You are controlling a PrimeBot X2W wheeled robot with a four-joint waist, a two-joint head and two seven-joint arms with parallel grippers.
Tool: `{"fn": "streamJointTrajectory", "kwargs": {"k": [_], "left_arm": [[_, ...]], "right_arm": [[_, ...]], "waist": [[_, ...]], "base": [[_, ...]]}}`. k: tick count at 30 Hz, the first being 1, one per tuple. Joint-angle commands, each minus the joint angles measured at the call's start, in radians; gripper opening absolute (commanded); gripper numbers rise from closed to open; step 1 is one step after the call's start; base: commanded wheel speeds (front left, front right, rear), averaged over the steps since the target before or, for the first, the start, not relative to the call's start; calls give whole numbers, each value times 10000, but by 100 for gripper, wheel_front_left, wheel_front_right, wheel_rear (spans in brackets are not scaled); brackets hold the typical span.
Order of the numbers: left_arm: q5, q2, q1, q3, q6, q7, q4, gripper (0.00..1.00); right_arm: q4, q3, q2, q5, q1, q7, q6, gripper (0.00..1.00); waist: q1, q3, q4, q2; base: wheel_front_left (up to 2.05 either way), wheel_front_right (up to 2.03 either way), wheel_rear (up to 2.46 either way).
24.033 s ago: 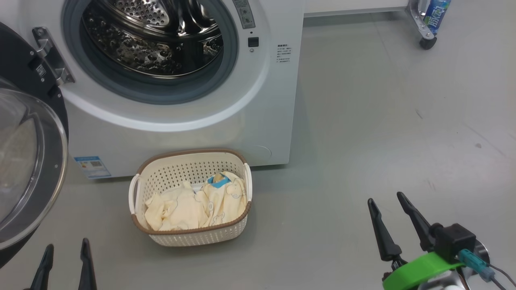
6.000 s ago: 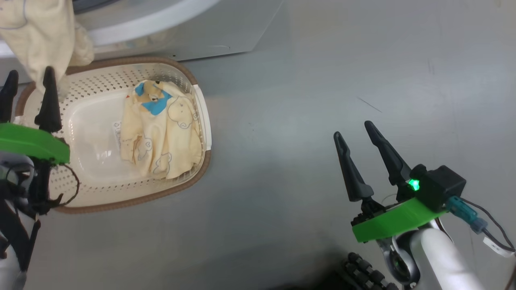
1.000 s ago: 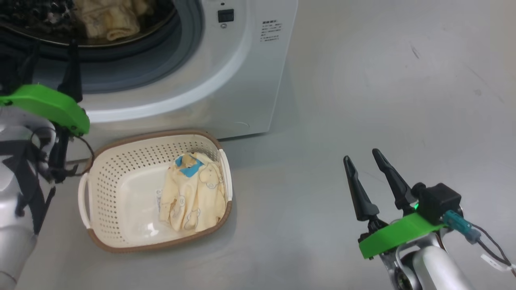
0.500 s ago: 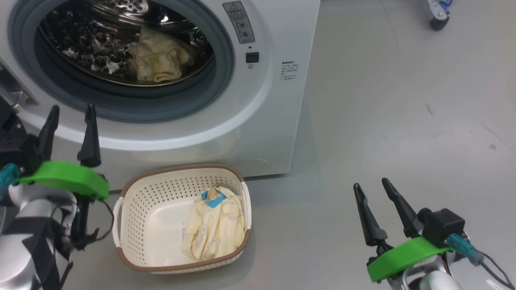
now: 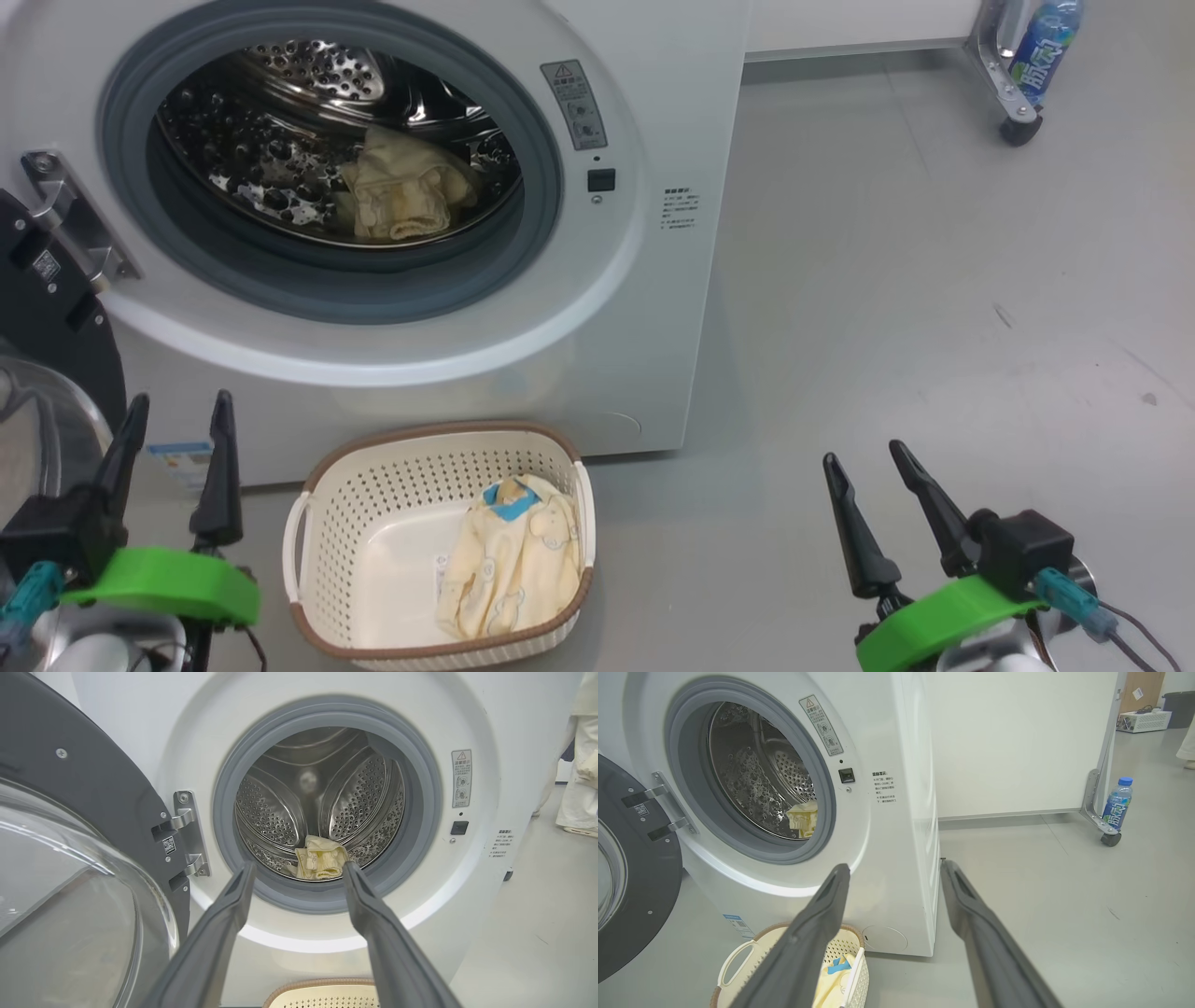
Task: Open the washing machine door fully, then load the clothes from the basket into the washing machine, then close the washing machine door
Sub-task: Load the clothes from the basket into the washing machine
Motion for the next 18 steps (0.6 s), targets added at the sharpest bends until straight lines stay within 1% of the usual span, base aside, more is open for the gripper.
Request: {"fn": "streamJointTrajectory", "kwargs": {"k": [1,6,11,13,18], "left_arm": [[135,418,-306,582,108,-96,-390,100],[260,412,775,1045,591,-97,-884,100],[247,300,1827,1554,877,-97,-1240,100],[248,202,2190,1742,953,-97,-1377,100],[342,-135,2857,2089,939,-97,-1660,100]], "right_arm": [[-339,149,-56,-76,-110,-95,0,100],[-380,154,-56,-145,-40,-95,0,100],[-444,193,-56,-196,-38,-95,0,100],[-474,190,-56,-223,-40,-95,0,100],[-539,181,-56,-299,-38,-95,0,100]], "waist": [[1,-49,20,-1],[1,-162,4,-1],[1,-192,-59,-1],[1,-179,-78,-1],[1,-127,-106,-1]], "base": [[0,0,0],[0,0,0],[0,0,0],[0,0,0],[0,0,0]]}}
